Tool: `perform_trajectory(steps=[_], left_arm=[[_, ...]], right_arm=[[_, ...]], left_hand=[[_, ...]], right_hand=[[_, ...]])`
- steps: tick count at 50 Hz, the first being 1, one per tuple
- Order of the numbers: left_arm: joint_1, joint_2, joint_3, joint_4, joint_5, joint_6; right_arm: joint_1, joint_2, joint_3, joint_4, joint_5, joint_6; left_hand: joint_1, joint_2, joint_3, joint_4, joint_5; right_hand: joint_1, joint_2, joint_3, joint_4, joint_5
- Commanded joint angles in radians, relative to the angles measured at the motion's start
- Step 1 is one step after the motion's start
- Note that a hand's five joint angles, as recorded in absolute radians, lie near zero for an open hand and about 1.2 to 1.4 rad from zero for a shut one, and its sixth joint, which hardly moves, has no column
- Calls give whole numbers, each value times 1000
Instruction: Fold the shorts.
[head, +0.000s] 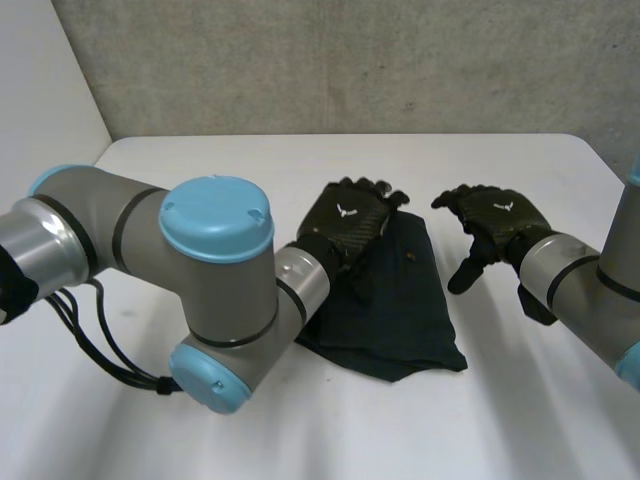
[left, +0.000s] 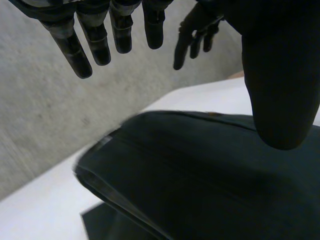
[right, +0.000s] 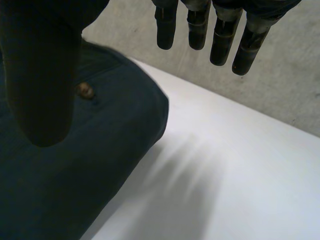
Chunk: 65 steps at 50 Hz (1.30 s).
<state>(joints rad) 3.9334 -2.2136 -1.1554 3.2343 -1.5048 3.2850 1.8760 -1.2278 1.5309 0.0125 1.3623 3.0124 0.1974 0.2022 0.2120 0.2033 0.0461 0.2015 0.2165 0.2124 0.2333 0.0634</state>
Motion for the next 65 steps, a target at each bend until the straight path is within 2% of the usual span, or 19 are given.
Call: perform_trajectory(steps=[1, 8, 15, 20, 23, 34, 41, 48, 55, 61, 63, 65], left_arm=[[-28, 14, -21, -54, -44, -59], [-56, -30, 17, -50, -52, -56], [-46, -150, 117, -134, -92, -41], [30, -161, 132, -203, -120, 17], [63, -159, 129, -215, -120, 70], [75, -193, 158, -217, -103, 172], [76, -259, 164, -223, -77, 248], [99, -264, 163, -231, -75, 265], [95, -178, 168, -238, -74, 262], [101, 35, 134, -237, -77, 232], [116, 109, 114, -237, -80, 202], [170, 219, 70, -231, -81, 128]], right_arm=[[15, -6, 49, -2, -15, -30], [9, -6, 91, -11, -12, -96], [18, 31, 80, -32, -26, -112], [17, 83, 46, -57, -49, -125], [20, 125, 22, -57, -52, -130], [77, 303, -103, -51, -16, -181], [78, 332, -115, -51, 34, -221], [75, 317, -112, -48, 40, -224], [77, 257, -107, -49, 38, -222], [66, 110, -103, -68, 46, -204], [64, 32, -116, -83, 93, -190], [64, -33, -127, -86, 145, -169]], left_hand=[[34, 29, 19, 28, 10], [37, 32, 22, 31, 13], [40, 35, 25, 34, 16], [40, 35, 25, 34, 16], [40, 35, 25, 34, 16], [22, 17, 7, 16, -1], [13, 8, -1, 7, -10], [16, 11, 1, 10, -7], [4, 0, -10, -1, -19], [1, -3, -13, -4, -22], [-4, -9, -19, -10, -28], [-4, -9, -19, -10, -28]], right_hand=[[-27, -42, -38, -59, -63], [-27, -42, -38, -59, -63], [-27, -42, -38, -59, -63], [-27, -42, -38, -59, -63], [-27, -42, -38, -59, -63], [-27, -42, -38, -59, -63], [-27, -42, -38, -59, -63], [-27, -42, -38, -59, -63], [-27, -42, -38, -59, -63], [-27, -42, -38, -59, -63], [-27, -42, -38, -59, -63], [-27, -42, -38, -59, -63]])
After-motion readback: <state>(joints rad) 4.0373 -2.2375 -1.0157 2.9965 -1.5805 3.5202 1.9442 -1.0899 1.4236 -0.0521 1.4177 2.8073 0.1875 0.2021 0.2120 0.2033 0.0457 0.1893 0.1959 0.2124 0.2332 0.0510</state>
